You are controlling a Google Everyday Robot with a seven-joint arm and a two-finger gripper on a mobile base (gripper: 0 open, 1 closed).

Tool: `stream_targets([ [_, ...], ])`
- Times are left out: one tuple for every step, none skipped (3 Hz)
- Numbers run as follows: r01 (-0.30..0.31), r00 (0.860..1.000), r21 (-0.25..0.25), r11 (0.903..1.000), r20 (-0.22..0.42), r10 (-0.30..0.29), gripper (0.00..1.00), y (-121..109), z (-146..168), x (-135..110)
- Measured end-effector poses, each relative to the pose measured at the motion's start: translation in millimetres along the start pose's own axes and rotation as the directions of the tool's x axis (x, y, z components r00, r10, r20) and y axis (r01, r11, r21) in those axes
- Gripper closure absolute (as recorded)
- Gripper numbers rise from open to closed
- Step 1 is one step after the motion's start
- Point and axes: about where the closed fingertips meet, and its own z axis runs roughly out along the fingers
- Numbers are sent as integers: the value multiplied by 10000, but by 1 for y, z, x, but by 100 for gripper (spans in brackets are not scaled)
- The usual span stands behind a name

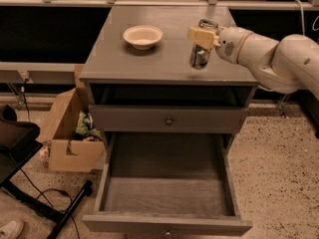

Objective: Pick redbull can from middle drawer and place on counter

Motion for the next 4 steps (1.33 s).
stream_targets([
  [630, 9969, 67, 9980, 474, -633, 100, -11, 12, 13],
  [1346, 9903, -217, 9907, 372, -1338, 100, -20, 27, 51],
  [1412, 9895, -224, 9897, 351, -1404, 81, -20, 28, 50],
  [1412, 9895, -225, 9897, 351, -1404, 58, -20, 28, 48],
])
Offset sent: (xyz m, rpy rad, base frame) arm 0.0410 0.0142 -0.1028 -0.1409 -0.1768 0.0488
